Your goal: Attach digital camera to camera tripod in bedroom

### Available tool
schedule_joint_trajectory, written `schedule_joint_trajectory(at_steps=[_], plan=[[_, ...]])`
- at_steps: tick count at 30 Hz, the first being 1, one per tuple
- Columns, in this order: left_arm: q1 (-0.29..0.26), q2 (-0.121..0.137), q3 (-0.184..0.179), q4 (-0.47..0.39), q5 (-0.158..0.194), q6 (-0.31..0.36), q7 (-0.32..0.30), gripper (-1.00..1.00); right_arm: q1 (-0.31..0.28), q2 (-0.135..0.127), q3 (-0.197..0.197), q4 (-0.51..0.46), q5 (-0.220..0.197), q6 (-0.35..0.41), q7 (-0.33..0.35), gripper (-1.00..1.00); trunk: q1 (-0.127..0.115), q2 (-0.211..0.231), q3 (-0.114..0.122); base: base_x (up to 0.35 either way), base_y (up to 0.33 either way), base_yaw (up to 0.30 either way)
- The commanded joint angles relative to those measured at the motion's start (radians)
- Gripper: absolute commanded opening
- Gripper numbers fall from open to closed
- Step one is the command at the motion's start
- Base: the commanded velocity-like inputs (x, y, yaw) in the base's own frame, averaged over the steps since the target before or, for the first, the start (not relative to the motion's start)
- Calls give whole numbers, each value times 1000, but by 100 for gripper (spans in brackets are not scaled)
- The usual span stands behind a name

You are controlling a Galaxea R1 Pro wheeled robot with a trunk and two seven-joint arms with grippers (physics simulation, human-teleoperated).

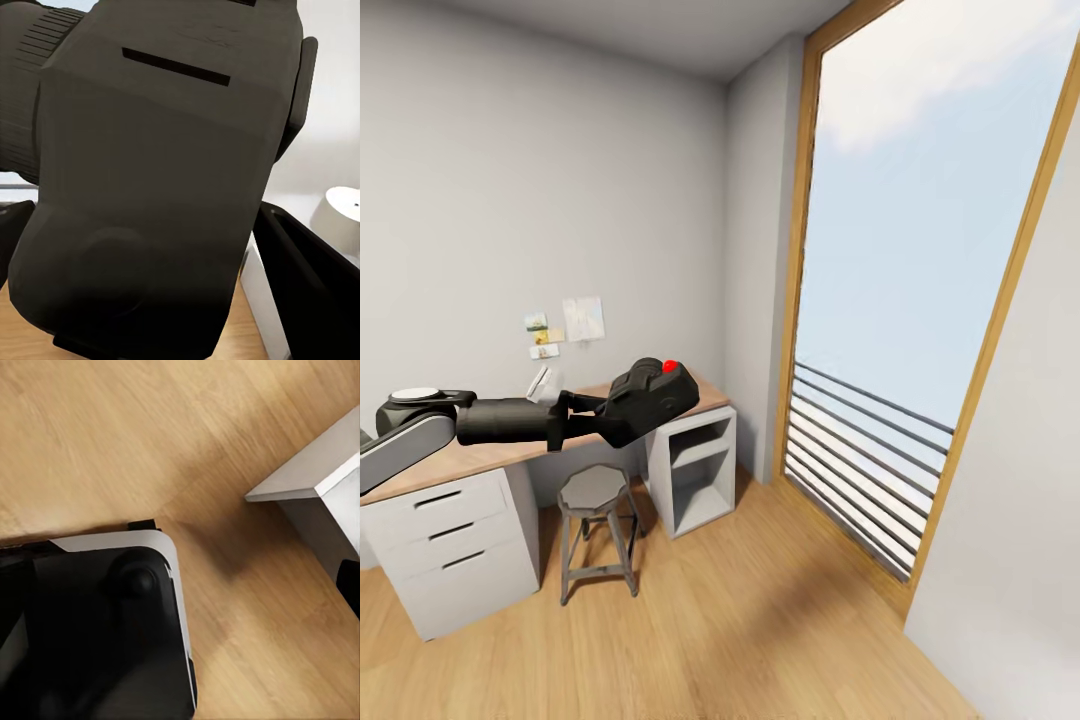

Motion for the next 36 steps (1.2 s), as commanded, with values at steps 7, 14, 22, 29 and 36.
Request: schedule_joint_trajectory(at_steps=[7, 14, 22, 29, 36], plan=[[-2, 1, -3, 0, 12, 7, 0, -100, -1, 0, -5, 4, -5, -9, 2, 100, 0, -1, -12, 0, 0, 0], [-2, 2, -4, 0, 12, 7, -1, -100, -1, 0, -5, 4, -5, -9, 2, 100, 0, -1, -23, 0, 0, 0], [-2, 6, -10, 0, 12, 0, -3, -100, -1, 0, -5, 4, -5, -9, 2, 100, 0, -1, -32, 0, 0, 0], [-2, 17, -16, 1, 12, -4, -4, -100, -1, 0, -5, 4, -6, -10, 2, 100, 0, -1, -33, 0, 0, 0], [-2, 45, -53, 2, 13, -11, -3, -100, -2, 0, -5, 4, -6, -10, 2, 100, 0, -1, -35, 0, 0, 29]])
